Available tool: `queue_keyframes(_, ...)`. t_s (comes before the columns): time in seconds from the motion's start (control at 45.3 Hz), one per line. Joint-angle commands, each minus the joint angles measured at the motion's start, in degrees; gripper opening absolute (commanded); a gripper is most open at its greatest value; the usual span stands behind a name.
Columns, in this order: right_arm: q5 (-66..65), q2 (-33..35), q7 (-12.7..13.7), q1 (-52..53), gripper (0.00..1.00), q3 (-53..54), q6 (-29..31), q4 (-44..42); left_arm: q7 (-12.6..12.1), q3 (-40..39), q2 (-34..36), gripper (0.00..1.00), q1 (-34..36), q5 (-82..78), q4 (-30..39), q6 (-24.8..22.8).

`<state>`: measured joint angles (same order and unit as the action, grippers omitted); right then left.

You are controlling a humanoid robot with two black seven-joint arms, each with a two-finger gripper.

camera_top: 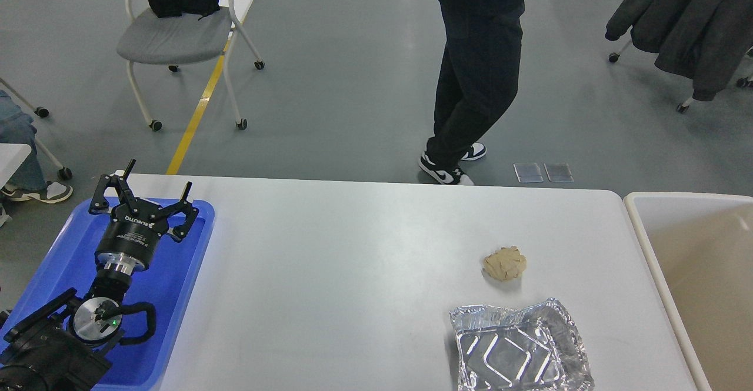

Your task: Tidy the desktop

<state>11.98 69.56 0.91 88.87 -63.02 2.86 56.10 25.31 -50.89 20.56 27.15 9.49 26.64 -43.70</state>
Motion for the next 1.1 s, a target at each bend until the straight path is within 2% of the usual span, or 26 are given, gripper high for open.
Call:
queue_keyframes(0.0, 8.0, -8.1, 0.0, -14.0, 0.00, 7.7, -3.3, -9.1, 0.1, 0.0, 0.0, 0.99, 0.0, 0.0, 0.0, 0.0)
queue_keyframes(0.177, 8.2, -9.9, 0.0, -31.8, 0.00, 32.0, -3.6, -13.2, 0.0, 0.0, 0.0, 0.99, -0.1, 0.0, 0.0, 0.0)
queue_keyframes(0.199, 8.2, -11.4, 0.0, -37.3, 0.00, 39.0, -4.2, -14.9, 0.1, 0.0, 0.0, 0.99, -0.1, 0.0, 0.0, 0.0)
queue_keyframes(0.243, 8.2, -13.9, 0.0, -42.8, 0.00, 45.9, -5.1, -17.5, 0.0, 0.0, 0.0, 0.99, -0.1, 0.0, 0.0, 0.0)
queue_keyframes(0.375, 7.4, -21.0, 0.0, -52.6, 0.00, 60.5, -5.8, -28.8, 0.1, 0.0, 0.0, 0.99, 0.0, 0.0, 0.0, 0.0)
queue_keyframes(0.486, 6.3, -25.1, 0.0, -54.5, 0.00, 63.2, -5.5, -33.8, 0.0, 0.0, 0.0, 0.99, -0.1, 0.0, 0.0, 0.0)
queue_keyframes(1.082, 3.2, -28.2, -0.1, -55.3, 0.00, 63.6, -5.5, -34.2, 0.1, 0.0, 0.0, 0.99, 0.0, 0.0, 0.0, 0.0)
